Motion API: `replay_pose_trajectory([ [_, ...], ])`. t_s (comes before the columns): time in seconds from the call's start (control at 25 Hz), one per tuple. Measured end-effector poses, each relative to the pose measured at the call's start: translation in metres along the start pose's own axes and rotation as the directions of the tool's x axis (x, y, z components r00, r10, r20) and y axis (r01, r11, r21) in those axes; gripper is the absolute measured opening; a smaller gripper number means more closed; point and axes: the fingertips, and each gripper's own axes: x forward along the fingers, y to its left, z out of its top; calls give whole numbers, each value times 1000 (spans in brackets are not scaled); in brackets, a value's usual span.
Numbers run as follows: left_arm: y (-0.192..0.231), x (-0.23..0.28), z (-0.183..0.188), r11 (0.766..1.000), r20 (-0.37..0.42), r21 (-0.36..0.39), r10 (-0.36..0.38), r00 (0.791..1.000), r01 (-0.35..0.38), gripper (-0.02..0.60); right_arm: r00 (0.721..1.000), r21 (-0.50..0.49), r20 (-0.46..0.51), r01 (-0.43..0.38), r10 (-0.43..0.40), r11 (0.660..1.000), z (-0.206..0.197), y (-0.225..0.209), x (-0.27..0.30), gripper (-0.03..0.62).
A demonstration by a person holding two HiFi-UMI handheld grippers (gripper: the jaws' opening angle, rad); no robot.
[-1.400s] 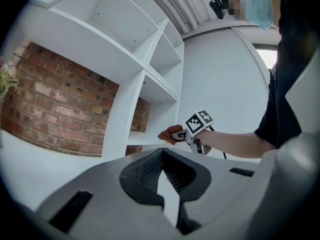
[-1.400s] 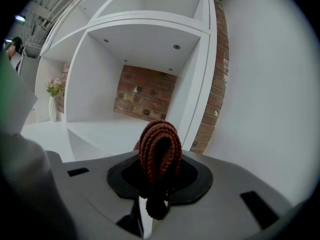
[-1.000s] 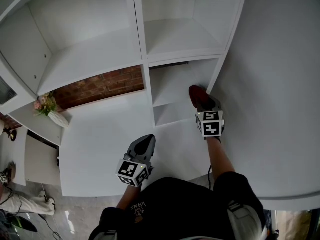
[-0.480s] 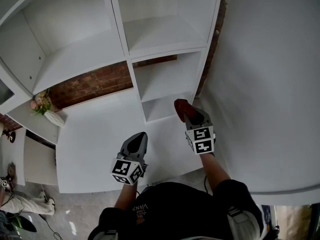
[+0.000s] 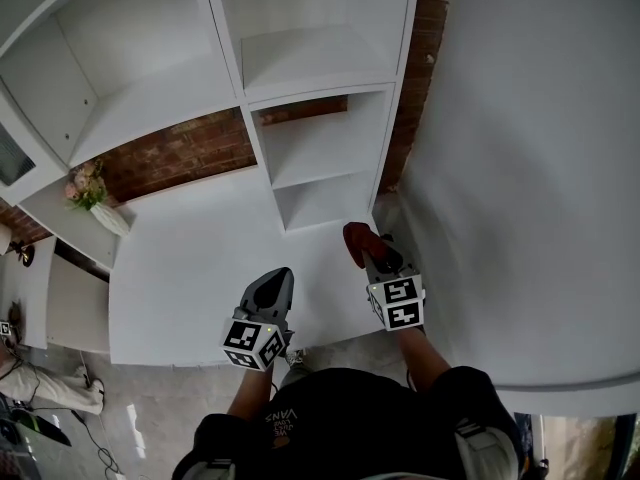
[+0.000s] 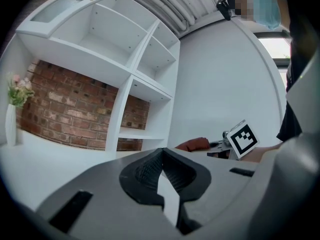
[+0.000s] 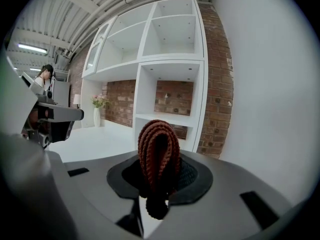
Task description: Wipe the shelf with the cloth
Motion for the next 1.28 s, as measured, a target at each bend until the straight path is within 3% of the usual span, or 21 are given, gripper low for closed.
replay_pose_trajectory([
  [0.76, -68, -38, -58, 999, -98, -9, 31, 995, -32, 8, 994, 32, -70, -84, 86, 996, -73, 13, -73, 91],
  [1.28, -74, -71, -99, 997, -181, -27, 72, 981, -78, 8, 977, 93, -177, -101, 116, 990, -133, 29, -112, 91],
])
